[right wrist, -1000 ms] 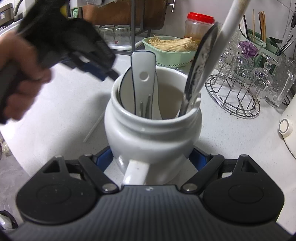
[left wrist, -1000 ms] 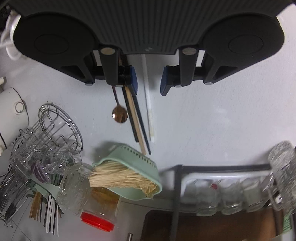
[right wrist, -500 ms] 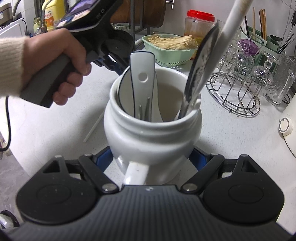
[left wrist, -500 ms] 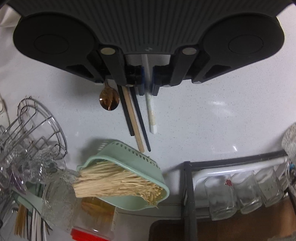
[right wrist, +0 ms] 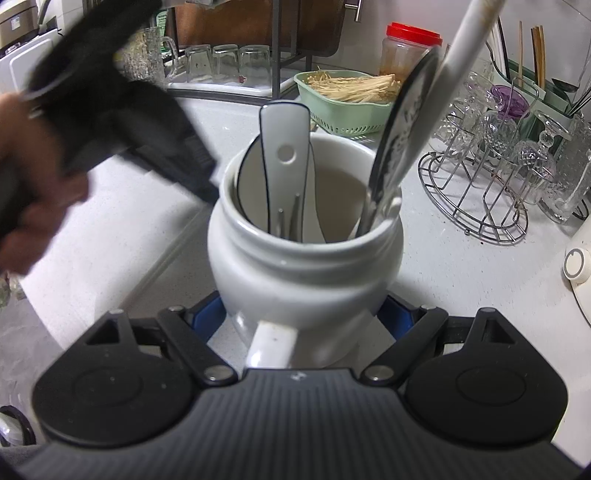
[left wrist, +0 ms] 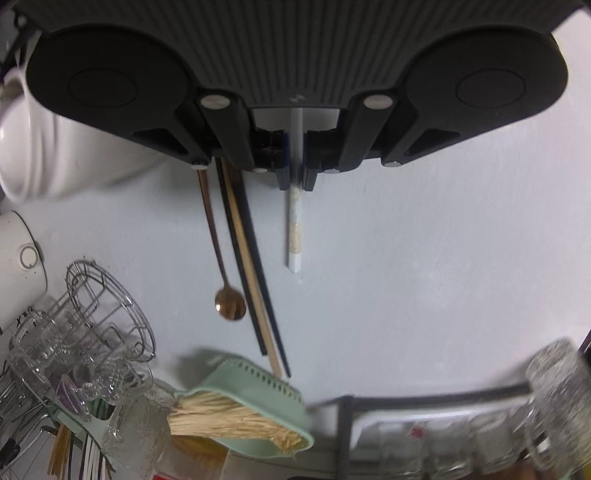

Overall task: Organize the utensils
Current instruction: 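Carry the thin white stick with left gripper toward the jar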

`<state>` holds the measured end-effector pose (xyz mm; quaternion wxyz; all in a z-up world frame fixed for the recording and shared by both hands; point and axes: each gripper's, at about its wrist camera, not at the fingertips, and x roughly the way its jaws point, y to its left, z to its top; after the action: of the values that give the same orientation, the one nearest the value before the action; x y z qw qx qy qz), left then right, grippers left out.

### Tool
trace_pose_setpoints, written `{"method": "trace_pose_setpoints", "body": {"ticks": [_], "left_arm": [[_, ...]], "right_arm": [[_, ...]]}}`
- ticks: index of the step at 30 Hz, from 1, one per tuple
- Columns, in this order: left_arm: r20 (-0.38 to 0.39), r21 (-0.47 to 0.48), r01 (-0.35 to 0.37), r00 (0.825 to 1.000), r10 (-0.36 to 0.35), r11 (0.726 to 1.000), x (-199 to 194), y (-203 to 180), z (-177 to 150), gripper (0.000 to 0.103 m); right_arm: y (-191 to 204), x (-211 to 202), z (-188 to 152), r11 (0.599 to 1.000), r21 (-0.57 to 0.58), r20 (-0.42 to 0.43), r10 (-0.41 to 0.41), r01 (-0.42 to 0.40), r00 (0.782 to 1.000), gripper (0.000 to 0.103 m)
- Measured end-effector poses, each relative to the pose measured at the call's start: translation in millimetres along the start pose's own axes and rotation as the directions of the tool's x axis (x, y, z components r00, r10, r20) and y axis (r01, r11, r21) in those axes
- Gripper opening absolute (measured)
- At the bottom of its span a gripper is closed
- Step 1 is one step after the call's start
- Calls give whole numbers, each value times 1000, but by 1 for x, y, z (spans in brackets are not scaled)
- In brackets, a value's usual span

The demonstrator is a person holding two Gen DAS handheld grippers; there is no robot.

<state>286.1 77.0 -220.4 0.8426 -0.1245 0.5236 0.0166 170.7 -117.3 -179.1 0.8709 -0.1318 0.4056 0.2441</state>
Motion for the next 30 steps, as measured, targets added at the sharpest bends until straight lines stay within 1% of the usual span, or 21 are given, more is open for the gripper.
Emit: {"method": "trace_pose_setpoints", "body": {"ticks": [4, 8, 11, 13, 16, 18, 19, 22, 24, 25, 30], "left_arm": [[-18, -62, 19, 1000, -20, 998, -18, 7, -26, 7], [-26, -87, 24, 999, -27, 996, -32, 8, -47, 7], [-35, -93, 21, 999, -25, 995, -34, 8, -59, 7], [-51, -103, 28, 998, -33, 994, -30, 9, -64, 7], [-40, -88, 24, 999, -28, 996, -30, 8, -66, 7], [-48, -86, 27, 998, -31, 996, -30, 8, -65, 7], [-42, -89, 35, 998, -38, 995, -32, 8, -65, 7], [-20, -99, 27, 999, -29, 995, -44, 12, -68, 9], [-21, -126, 39, 999, -42, 991, -56, 19, -76, 10], [-25, -137, 44, 999, -48, 990, -62, 23, -82, 12], [-84, -153, 53, 994, -66, 987, -90, 31, -121, 22]], "right_arm": [[1, 0, -1, 1000, -2, 3, 0, 0, 1000, 90], [1, -1, -2, 1000, -5, 4, -1, 1, 1000, 90], [1, -2, -2, 1000, -4, 6, -1, 1, 1000, 90], [1, -2, -2, 1000, -3, 8, -2, 2, 1000, 90], [2, -2, -2, 1000, -4, 8, -3, 3, 1000, 90], [2, -2, -2, 1000, -3, 8, -3, 3, 1000, 90], [2, -2, -1, 1000, -2, 8, -4, 4, 1000, 90], [2, -2, -1, 1000, -2, 9, -3, 3, 1000, 90], [2, -2, -2, 1000, -3, 12, -3, 3, 1000, 90], [2, -2, -2, 1000, -3, 13, -3, 3, 1000, 90], [2, -2, -3, 1000, -5, 17, -3, 3, 1000, 90]]}}
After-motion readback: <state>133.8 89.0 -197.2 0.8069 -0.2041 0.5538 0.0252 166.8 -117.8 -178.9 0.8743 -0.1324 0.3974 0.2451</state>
